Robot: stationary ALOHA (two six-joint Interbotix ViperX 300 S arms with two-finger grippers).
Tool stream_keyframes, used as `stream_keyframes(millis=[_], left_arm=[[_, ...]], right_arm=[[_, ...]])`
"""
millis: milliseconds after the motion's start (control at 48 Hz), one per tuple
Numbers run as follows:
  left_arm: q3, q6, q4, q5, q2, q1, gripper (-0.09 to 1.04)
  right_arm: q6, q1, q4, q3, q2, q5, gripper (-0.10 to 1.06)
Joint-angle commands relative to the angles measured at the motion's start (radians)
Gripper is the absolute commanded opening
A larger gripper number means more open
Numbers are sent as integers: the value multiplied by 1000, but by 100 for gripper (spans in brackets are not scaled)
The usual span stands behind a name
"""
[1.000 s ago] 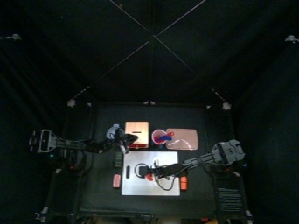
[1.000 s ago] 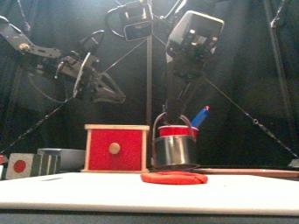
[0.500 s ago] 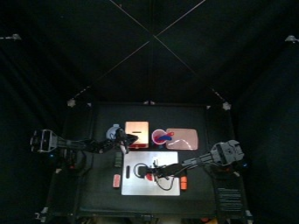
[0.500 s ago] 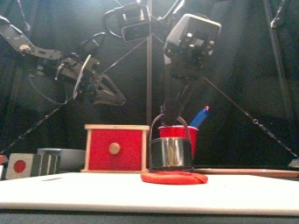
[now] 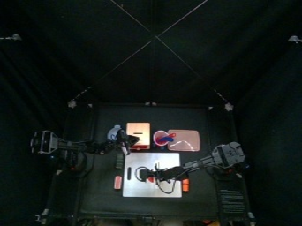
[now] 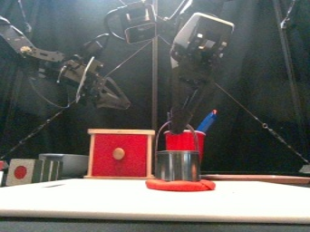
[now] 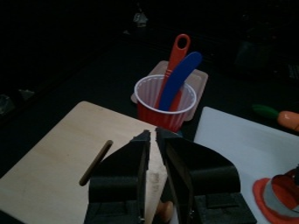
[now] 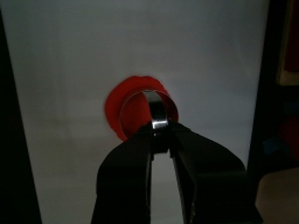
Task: Get the cutter from the drawer then cut the dough then place the extra dough in the bowl
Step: Cut the dough
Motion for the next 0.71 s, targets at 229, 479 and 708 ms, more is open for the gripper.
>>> stream_keyframes(millis=[229,479,708], left_arm=[[-17,0,2,-9,-5,-5,60],[-6,2,2,-38,-5,-6,60],[6,2,20,-92,-3,-37,61]], right_arm=[[5,9,0,2,-17,-6,74],[8,9,-23,-6,-72,-21,79],[77,5,-94,67,-179,-95,79]])
